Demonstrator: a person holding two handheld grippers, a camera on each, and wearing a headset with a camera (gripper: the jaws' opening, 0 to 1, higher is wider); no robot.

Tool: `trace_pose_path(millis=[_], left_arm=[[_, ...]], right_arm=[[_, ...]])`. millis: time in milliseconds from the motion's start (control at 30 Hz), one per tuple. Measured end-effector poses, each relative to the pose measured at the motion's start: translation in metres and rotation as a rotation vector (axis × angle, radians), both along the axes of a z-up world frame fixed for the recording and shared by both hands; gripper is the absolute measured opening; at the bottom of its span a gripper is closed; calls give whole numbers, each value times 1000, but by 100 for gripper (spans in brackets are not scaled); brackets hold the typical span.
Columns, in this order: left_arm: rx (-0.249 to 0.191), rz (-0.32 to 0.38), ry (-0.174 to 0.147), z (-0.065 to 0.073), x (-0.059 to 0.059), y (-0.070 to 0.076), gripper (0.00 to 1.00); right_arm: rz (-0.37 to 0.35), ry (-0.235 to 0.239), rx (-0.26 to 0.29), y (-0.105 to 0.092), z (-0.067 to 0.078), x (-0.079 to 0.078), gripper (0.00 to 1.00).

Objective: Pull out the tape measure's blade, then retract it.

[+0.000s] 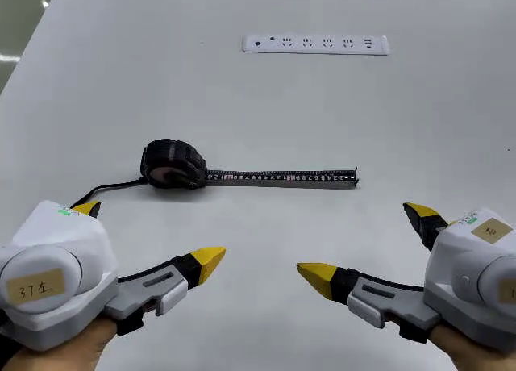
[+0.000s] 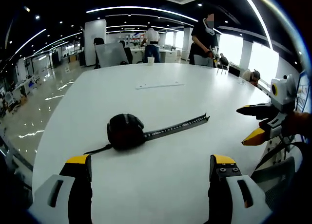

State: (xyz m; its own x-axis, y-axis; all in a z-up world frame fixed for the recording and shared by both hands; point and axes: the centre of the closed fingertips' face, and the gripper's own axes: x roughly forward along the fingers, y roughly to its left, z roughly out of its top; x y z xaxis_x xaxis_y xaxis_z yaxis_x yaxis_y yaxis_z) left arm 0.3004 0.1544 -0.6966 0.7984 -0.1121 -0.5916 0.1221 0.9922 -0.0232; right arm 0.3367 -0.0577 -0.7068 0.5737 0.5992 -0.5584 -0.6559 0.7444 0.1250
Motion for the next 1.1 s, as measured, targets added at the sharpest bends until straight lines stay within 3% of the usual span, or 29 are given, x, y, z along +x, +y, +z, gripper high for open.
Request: trace_pose_path(millis=[133,533,867,1100], left_arm=[[-23,20,-8,1,4,1,99],[-26,29,2,-6,15,0,99],[-24,23,7,-12,29,-1,99],[-33,41,5,-17,38,-3,99]], right_arm=[[12,9,-1,0,-2,2,97],[64,22,-12,3,-11,9,98],[105,26,-42,-8,-19,21,99],[161,54,-49,-13,-28,22,99]])
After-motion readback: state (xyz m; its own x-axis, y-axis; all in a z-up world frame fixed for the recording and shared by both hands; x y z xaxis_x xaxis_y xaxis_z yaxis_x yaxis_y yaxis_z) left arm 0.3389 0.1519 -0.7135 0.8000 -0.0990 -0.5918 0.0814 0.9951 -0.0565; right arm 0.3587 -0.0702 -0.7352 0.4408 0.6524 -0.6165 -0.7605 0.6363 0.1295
